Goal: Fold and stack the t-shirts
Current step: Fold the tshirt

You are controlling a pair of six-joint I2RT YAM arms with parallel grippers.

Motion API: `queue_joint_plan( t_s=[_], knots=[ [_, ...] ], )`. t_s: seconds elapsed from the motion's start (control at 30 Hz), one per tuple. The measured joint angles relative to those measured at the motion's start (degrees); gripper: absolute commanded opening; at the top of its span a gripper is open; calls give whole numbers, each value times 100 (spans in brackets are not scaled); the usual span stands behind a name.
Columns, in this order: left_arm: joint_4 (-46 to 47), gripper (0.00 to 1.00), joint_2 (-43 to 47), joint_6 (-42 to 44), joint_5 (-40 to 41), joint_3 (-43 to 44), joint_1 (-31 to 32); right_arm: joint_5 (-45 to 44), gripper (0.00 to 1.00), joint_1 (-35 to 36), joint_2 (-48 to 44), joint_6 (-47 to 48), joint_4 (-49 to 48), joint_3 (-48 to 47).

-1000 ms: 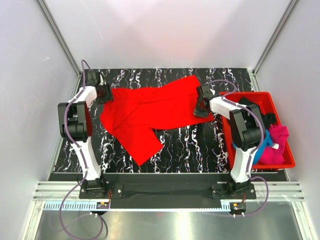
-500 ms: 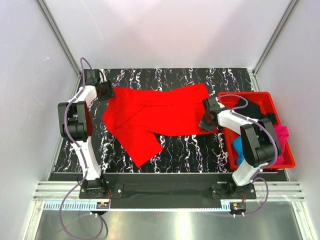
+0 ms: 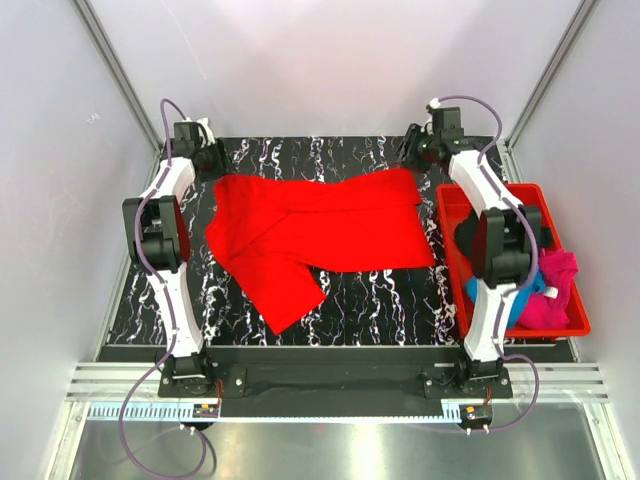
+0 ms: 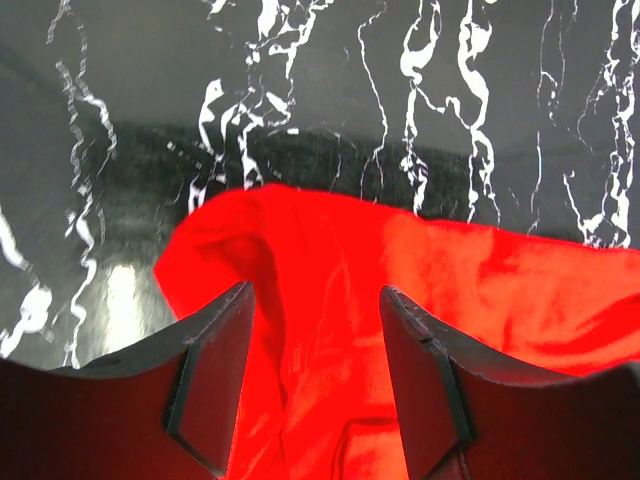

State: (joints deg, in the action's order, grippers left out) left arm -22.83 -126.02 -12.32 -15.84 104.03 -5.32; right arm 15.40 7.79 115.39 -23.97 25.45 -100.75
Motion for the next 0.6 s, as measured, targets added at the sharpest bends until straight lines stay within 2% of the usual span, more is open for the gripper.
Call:
queue_joint_plan(
  t_s=[0.2, 0.47, 0.57, 0.6],
  knots=[
    [-170, 58, -380, -61, -203, 205, 15, 549, 48, -608, 1633, 597, 363, -1576],
    [-319, 56, -533, -107, -391, 319, 63, 1078, 49, -894, 3209, 935, 999, -3355],
    [-323, 49, -533, -98, -466, 361, 63, 1169, 49, -938, 3359, 966, 1104, -3471],
    [-323, 38, -533, -83, -487, 363, 68, 1174, 48, -953, 3375, 966, 1126, -3471]
  ],
)
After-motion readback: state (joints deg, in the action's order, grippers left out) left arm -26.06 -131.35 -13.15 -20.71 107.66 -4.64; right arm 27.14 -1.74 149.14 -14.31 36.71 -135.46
